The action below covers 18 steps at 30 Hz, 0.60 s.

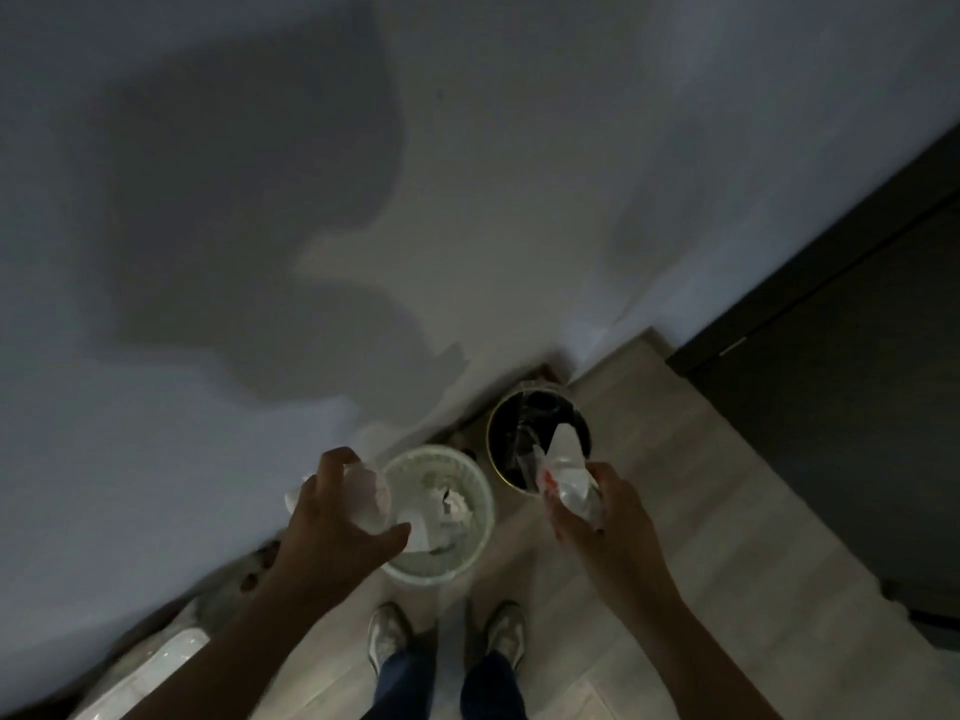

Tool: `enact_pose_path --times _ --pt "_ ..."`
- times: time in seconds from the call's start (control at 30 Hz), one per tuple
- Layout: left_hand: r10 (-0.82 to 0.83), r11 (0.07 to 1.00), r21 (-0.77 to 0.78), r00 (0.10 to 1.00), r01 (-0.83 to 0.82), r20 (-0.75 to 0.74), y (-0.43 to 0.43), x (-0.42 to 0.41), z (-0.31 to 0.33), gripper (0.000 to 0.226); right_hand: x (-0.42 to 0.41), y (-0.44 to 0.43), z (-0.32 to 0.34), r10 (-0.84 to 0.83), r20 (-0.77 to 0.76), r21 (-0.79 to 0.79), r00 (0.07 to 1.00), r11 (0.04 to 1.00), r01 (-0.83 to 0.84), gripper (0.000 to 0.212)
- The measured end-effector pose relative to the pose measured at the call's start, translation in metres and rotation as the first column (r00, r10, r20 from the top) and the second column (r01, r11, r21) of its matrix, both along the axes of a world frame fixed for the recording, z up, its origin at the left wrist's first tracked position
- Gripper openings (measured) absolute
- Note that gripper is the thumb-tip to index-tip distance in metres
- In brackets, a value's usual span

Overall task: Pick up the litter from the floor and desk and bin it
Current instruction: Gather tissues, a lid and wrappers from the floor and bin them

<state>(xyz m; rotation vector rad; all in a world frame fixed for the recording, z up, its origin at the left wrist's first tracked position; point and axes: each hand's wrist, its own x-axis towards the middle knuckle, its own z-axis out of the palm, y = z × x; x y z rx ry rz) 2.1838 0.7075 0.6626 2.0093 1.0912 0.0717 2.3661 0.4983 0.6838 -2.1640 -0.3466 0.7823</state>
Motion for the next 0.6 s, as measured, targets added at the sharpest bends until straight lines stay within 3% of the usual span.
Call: enact_pose_path --times 0.2,0.6 --pt "-0.024 0.995 -0.098 0.992 0.012 -0.121 0.015 0.002 -0.099 0.081 -0.005 0.017 -0.075 0.029 -0.079 -0.088 0.996 0.995 -0.036 0.033" --pt "-0.058 0.993 -0.113 0.973 0.033 -0.223 0.017 0.009 -0.250 0.082 -0.025 0.026 -0.205 0.026 -0.044 -0.179 0.999 0.983 -0.033 0.032"
